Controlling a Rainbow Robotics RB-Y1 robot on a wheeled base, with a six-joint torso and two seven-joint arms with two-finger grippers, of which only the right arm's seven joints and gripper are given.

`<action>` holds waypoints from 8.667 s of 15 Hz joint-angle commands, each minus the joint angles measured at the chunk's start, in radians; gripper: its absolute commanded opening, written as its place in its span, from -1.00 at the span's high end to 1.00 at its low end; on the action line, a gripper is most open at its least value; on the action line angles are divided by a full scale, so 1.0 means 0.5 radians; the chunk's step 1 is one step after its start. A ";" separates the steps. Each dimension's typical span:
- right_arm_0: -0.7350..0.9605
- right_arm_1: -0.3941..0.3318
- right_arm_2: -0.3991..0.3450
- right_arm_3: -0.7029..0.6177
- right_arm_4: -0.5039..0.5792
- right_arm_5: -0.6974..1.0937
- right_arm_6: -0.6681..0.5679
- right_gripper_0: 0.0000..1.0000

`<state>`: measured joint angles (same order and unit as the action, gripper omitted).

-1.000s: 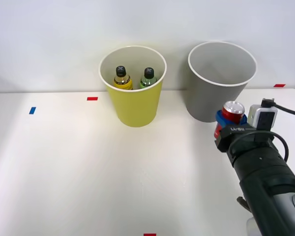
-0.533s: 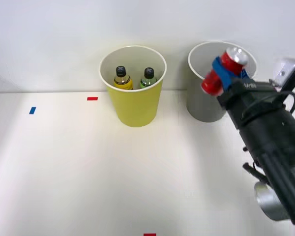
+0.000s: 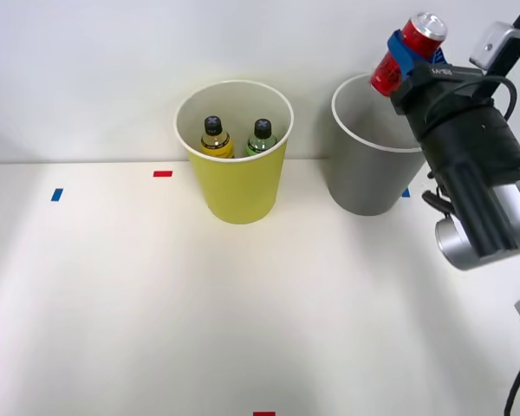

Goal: Put cans in the gray bin, plastic bottles in the light green bin

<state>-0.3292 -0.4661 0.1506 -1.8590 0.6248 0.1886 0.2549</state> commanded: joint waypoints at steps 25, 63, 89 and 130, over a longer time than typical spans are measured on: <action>0.167 -0.157 0.009 0.036 -0.016 -0.273 0.002 -1.00; 1.892 0.967 -0.580 -0.209 -0.213 -0.932 0.809 -1.00; 2.266 0.819 -0.494 0.033 -0.090 -1.776 1.380 -1.00; 2.441 0.819 -0.350 0.033 -0.213 -1.807 1.362 -1.00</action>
<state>0.8912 -0.0568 -0.0245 -1.8422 0.5185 -0.7149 0.9357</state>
